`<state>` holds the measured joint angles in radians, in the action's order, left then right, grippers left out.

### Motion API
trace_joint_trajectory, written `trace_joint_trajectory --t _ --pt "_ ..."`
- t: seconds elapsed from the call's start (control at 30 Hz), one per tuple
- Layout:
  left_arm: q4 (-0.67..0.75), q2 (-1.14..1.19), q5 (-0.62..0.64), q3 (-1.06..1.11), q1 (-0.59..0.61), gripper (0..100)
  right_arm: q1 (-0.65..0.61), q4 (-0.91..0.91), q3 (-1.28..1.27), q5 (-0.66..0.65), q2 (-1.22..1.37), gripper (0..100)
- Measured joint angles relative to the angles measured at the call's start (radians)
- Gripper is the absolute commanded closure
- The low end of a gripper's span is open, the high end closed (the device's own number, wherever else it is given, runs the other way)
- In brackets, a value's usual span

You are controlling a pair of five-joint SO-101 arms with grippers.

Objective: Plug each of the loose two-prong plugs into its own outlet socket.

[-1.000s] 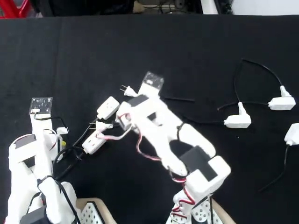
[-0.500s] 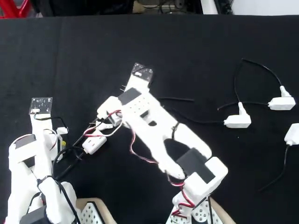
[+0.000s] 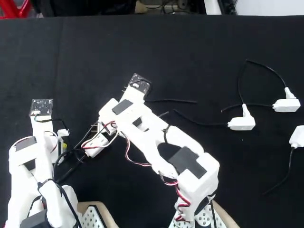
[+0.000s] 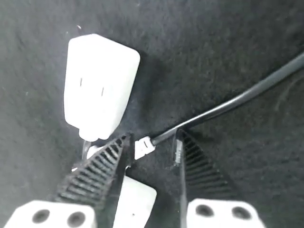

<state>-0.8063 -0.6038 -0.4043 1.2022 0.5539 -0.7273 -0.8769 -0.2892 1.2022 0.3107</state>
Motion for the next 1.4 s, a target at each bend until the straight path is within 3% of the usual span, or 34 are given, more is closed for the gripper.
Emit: trace_joint_trajectory --t 0.6,0.77,0.83,0.9,1.13,1.4 --pt "0.000 0.000 0.000 0.000 0.000 83 -0.035 -0.003 0.057 0.002 0.092 88.2" --pt "0.000 0.000 0.000 0.000 0.000 83 -0.037 -0.157 0.190 0.002 0.149 88.5" --pt "0.000 0.000 0.000 0.000 0.000 83 -0.037 -0.238 0.236 -0.003 0.167 93.6" --pt "0.000 0.000 0.000 0.000 0.000 83 -0.040 -0.324 0.275 -0.044 0.176 98.8" --pt "0.000 0.000 0.000 0.000 0.000 83 -0.003 -0.529 0.304 -0.241 0.180 98.7" --pt "0.000 0.000 0.000 0.000 0.000 83 0.319 -0.640 0.433 -0.491 0.155 98.7"
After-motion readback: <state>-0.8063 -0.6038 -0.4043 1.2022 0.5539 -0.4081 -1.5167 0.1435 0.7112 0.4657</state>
